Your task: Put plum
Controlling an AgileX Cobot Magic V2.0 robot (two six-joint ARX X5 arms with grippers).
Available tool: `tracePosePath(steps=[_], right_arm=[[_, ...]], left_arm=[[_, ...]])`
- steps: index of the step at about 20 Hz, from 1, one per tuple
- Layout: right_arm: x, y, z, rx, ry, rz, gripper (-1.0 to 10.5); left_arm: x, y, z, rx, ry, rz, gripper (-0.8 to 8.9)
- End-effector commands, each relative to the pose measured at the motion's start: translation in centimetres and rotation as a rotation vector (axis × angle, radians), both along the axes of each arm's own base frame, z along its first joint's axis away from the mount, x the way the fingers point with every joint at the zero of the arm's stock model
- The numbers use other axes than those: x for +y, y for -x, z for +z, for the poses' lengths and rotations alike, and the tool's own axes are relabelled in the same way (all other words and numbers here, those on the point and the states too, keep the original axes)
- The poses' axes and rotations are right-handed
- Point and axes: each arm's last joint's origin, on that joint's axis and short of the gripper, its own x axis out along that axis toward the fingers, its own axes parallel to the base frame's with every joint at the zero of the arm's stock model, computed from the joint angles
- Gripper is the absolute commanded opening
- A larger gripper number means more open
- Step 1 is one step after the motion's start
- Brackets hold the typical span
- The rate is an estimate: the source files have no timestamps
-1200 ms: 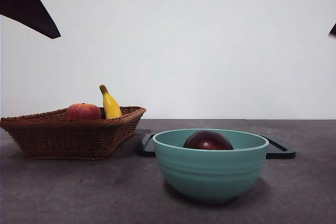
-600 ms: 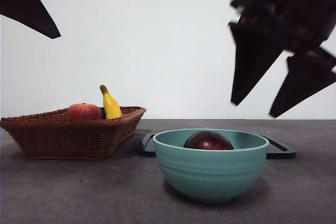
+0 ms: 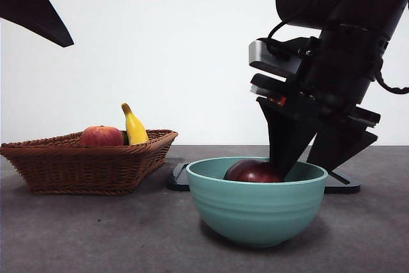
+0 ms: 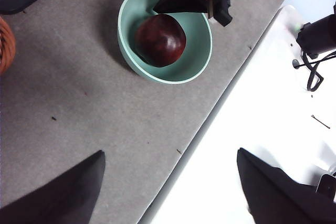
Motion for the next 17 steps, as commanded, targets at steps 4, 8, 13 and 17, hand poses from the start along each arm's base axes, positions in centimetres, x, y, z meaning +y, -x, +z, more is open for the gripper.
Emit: tracePosePath(steps=[4,8,13,17], right_arm=[[0.5,-0.2,-0.3,-0.005,0.002,0.007,0.1],[0.5,-0.2,-0.2,-0.007,-0.012,0.011,0.1],[0.8,-0.7,1.6,-0.058,-0.046,0.007,0.1],[0.7,-2.3,4.1,-0.124,-0.081,-0.028,0.1]], left_arm=[[-0.2,-0.1,0.2,-0.015,0.009,-0.020,4.04],[-0.2,-0.1,0.2,-0.015,0.009,-0.020,4.04],[-0.2,-0.1,0.2,-0.016,0.010,-0.020,4.04],[-0.2,-0.1,0.2,-0.016,0.009,-0.020,4.04]])
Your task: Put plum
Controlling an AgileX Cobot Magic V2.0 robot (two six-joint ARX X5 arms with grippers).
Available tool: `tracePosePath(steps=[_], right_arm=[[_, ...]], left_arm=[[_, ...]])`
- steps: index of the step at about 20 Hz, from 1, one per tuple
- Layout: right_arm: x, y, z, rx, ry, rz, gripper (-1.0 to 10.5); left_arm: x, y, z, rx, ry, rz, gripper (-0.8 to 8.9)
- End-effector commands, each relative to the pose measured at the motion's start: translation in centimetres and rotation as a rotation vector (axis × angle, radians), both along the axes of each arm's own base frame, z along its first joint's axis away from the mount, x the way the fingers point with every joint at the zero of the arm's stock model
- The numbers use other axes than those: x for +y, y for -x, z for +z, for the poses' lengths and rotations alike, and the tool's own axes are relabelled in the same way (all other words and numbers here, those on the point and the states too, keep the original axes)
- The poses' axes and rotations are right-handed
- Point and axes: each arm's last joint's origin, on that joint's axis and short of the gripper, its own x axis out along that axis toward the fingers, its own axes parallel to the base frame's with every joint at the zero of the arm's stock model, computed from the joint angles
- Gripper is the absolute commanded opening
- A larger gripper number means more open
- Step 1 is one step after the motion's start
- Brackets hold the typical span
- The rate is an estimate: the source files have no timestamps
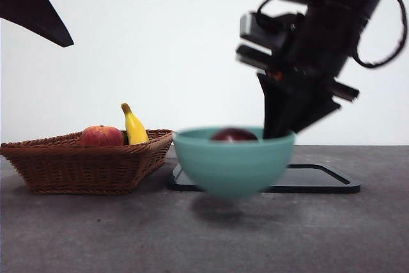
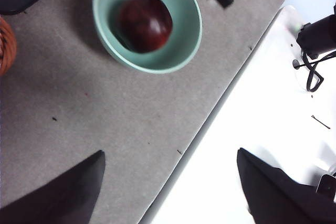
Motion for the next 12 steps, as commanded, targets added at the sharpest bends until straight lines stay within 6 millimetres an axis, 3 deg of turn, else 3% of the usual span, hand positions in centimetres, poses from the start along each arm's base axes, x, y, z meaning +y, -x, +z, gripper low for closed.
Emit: tracePosePath(steps=[1,7,12], right_arm=[[-0.2,-1.3,1.7,-0.055,-0.031,-0.033,0.1],[-3.2,-5.9,4.2,-0.137,-0.058,-0.165,0.1],[-4.3,-10.6,2.8,-0.111,-0.041,-0.232,0.1]], left_arm=[[-0.2,-0.1,0.2,-0.015,0.009,-0.020,4.04],[-0.2,-0.1,0.2,-0.016,0.009,-0.020,4.04],[-0.2,-0.1,0.2,-0.015,0.008,-0.020,4.04]])
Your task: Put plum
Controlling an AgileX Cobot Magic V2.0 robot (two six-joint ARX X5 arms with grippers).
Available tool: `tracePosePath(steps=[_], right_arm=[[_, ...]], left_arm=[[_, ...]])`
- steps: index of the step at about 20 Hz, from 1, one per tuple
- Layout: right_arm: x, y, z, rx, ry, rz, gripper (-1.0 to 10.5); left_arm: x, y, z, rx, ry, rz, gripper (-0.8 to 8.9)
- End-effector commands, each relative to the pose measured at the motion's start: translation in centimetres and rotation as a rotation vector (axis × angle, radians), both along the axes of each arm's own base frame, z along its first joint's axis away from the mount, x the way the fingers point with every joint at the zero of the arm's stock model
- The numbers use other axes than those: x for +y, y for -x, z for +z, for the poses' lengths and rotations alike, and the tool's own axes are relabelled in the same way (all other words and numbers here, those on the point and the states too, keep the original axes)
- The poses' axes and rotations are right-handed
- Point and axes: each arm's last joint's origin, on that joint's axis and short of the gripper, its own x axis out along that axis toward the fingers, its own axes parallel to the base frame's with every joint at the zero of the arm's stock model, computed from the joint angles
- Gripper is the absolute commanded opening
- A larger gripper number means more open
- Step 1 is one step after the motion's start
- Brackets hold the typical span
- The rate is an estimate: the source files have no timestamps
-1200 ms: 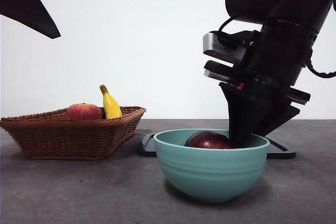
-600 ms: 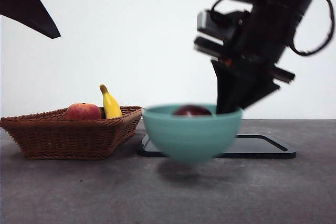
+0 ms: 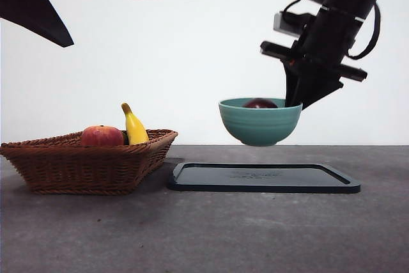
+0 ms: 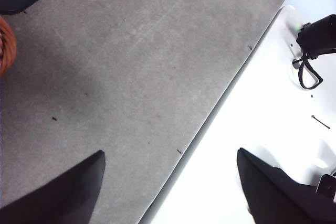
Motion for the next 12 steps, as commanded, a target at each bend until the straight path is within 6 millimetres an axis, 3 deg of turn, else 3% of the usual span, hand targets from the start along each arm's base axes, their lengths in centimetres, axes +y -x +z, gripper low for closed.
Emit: tracePosePath(steps=[1,7,12], right_arm=[[0.6,-1.7,-0.9,-0.002,0.002,0.008,0.1],[1.2,-3.5,-4.9,0.065,0.023,0.008,0.1],[1.2,-3.5,-5.3,0.080,0.026,0.004,0.4]], left_arm=[[-0.2,-0.1,0.2,-0.015,0.008,-0.020,4.04],[-0.2,-0.1,0.2,-0.014,0.008,-0.020,4.04],[-0.2,-0.1,0.2,-0.015,0.008,-0.020,4.04]])
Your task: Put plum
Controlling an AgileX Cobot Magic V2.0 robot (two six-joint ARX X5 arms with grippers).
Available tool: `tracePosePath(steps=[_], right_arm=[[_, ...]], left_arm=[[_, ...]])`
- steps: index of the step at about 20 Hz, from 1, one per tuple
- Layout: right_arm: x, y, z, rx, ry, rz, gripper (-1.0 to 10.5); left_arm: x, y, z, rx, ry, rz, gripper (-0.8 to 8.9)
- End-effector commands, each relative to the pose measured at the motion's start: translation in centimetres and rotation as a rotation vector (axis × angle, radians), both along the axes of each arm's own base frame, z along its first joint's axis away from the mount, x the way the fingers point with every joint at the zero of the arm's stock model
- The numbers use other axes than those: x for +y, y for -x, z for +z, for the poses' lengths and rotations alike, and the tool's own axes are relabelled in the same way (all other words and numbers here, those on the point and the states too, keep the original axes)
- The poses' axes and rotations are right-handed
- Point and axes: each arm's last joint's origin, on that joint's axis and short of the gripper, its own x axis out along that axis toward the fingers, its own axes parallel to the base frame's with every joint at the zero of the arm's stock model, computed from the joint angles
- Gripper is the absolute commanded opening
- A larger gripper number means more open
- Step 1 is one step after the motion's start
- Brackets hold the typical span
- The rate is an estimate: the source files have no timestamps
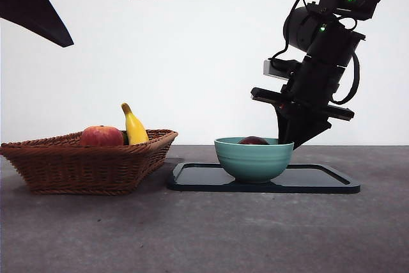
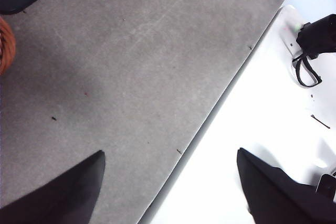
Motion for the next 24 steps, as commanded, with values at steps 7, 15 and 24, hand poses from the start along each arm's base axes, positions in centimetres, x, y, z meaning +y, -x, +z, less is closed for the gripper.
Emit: tracePosePath(steps=[7,15,24], right_arm=[[-0.3,1.1,4.3,-0.074,-0.037,-0.022,2.4],[-3.1,10.6,16.6,-0.301,-0.137,0.055,2.4],[-5.2,20.5,20.7,-0.355,-0.134,0.148,2.4]], left_arm=[[-0.2,-0.1,0.2,-0.017,0.008,-0.022,4.04],[-0.2,-0.1,0.2,-0.022,0.010,-0.025,4.04],[-0.2,-0.1,0.2,-0.022,0.009,-0.025,4.04]])
